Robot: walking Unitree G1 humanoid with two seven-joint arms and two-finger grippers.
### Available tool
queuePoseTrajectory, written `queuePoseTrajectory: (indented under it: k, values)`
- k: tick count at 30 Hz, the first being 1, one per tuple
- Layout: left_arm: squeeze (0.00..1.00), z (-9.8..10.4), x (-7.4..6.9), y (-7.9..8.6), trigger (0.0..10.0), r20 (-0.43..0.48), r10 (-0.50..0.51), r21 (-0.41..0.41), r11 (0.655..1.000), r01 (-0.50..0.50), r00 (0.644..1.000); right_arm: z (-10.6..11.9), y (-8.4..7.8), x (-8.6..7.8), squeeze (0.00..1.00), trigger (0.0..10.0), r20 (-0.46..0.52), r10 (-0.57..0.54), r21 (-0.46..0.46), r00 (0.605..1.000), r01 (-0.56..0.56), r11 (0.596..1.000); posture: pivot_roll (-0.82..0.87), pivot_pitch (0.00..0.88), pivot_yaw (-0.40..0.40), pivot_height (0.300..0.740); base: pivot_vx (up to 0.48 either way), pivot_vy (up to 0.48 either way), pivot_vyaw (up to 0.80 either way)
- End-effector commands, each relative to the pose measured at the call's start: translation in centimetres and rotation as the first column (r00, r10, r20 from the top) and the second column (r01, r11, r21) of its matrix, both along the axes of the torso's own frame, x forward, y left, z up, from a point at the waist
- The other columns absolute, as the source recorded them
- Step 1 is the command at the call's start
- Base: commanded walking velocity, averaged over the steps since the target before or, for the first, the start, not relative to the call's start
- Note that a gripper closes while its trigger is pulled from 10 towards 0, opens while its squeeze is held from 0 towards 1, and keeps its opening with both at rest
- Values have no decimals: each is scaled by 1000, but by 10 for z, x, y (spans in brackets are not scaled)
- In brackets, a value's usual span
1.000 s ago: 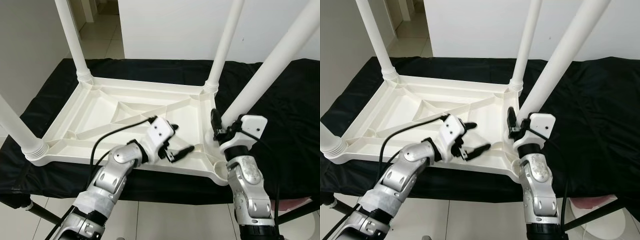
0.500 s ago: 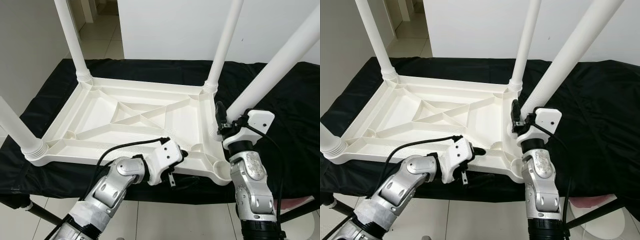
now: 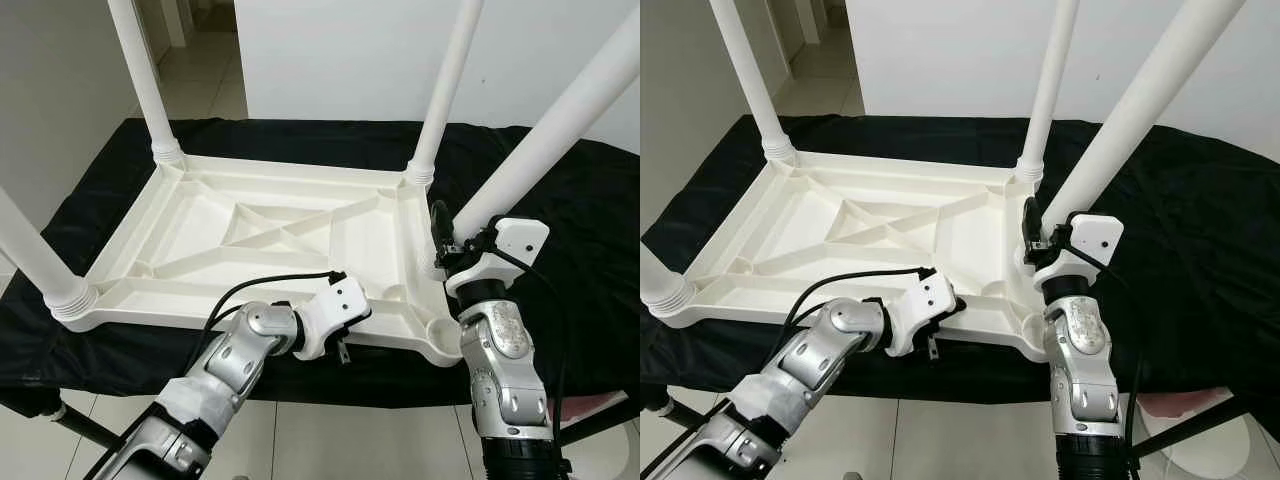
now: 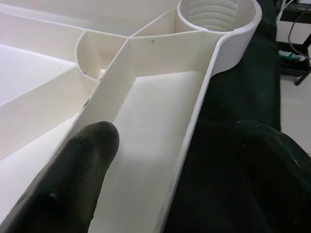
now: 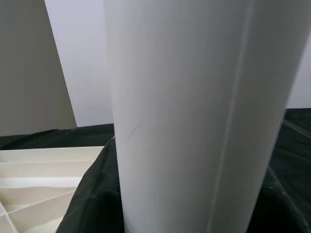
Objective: Building children table
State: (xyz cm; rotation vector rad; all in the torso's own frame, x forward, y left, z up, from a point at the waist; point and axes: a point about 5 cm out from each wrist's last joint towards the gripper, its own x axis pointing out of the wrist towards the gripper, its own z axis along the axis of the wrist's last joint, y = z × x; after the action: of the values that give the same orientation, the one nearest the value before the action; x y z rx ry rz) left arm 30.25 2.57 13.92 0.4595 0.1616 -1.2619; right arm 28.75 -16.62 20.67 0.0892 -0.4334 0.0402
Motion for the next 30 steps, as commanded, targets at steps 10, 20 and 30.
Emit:
queuePoseTrajectory:
  k: [10, 20, 30]
  values:
    - [0, 17, 38, 17, 10000, 170, 343, -51, 939, -340, 924, -10, -2, 2, 0, 10000, -58, -37, -17, 998, 36, 999, 12, 82, -2, 740, 0, 0, 0]
    - [0, 13, 39, 21, 10000, 169, 335, -50, 942, -331, 927, -25, 0, 10, 0, 10000, -188, -69, -48, 980, 61, 997, -2, 81, 2, 740, 0, 0, 0]
    - [0, 33, 28, 18, 10000, 73, 352, -286, 904, -318, 933, -26, -1, 4, 0, 10000, -174, -49, -89, 984, 34, 995, 0, 67, 5, 740, 0, 0, 0]
